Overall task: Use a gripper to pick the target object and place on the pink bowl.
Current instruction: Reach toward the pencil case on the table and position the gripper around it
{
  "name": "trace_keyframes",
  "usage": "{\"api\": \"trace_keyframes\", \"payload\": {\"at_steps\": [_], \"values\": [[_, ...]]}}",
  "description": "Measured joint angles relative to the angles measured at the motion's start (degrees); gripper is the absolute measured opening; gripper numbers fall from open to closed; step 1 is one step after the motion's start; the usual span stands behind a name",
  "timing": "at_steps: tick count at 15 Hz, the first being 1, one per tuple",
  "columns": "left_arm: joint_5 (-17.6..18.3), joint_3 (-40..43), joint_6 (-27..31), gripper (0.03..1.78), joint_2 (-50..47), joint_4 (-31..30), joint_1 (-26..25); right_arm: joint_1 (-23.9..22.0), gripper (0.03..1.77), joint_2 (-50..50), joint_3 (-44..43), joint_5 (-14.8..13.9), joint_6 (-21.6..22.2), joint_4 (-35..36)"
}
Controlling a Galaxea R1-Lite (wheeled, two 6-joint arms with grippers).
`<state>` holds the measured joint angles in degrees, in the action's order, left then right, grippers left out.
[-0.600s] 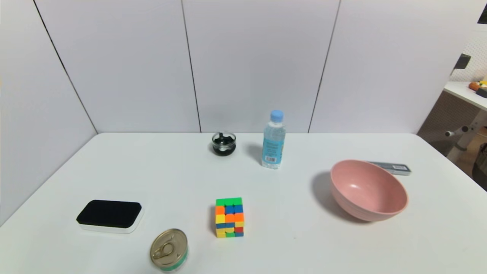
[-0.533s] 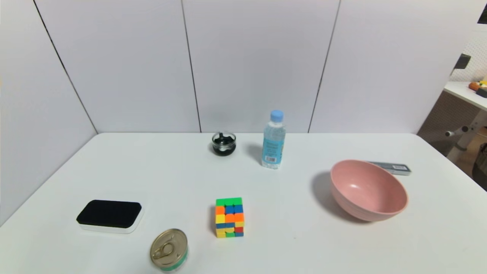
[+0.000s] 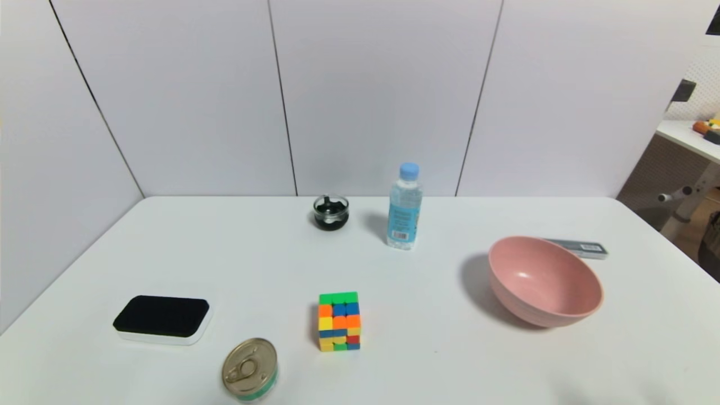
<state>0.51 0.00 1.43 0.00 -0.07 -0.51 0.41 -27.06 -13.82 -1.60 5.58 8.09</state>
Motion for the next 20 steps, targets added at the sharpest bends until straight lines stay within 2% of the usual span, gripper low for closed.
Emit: {"api": "trace_keyframes", "payload": {"at_steps": [3, 7, 9, 10, 11, 13, 15, 16, 20], "values": [[0.0, 0.0, 0.0, 1.69, 0.0, 0.0, 0.0, -1.6, 1.7, -15.19, -16.8, 0.11, 1.3, -2.04], [0.01, 0.0, 0.0, 1.69, 0.0, 0.0, 0.0, -6.94, 1.7, -33.11, -38.95, 0.89, 1.19, -12.73], [0.0, 0.0, 0.02, 1.69, 0.0, 0.0, 0.0, -10.19, 1.7, -41.66, -47.31, 2.33, -1.07, -17.41], [0.01, 0.0, 0.0, 1.69, 0.0, 0.0, 0.0, -12.46, 1.7, -45.07, -50.12, 4.27, -3.69, -18.92], [0.0, 0.0, 0.02, 1.69, 0.0, 0.0, 0.0, -15.37, 1.7, -48.37, -52.1, 7.4, -7.23, -19.75], [0.01, 0.0, 0.0, 1.69, 0.0, 0.0, -0.01, -21.36, 1.7, -54.63, -54.39, 17.27, -16.71, -20.38], [0.0, 0.0, -0.02, 1.69, 0.0, 0.0, 0.0, -25.22, 1.7, -60.42, -55.91, 27.11, -27.84, -20.52], [0.01, 0.0, 0.0, 1.69, 0.0, 0.0, 0.0, -26.04, 1.7, -63.1, -56.87, 30.43, -32.78, -20.54], [0.01, 0.0, 0.02, 1.69, 0.0, 0.0, 0.0, -25.58, 1.7, -73.35, -62.64, 38.69, -49.15, -23.08]]}}
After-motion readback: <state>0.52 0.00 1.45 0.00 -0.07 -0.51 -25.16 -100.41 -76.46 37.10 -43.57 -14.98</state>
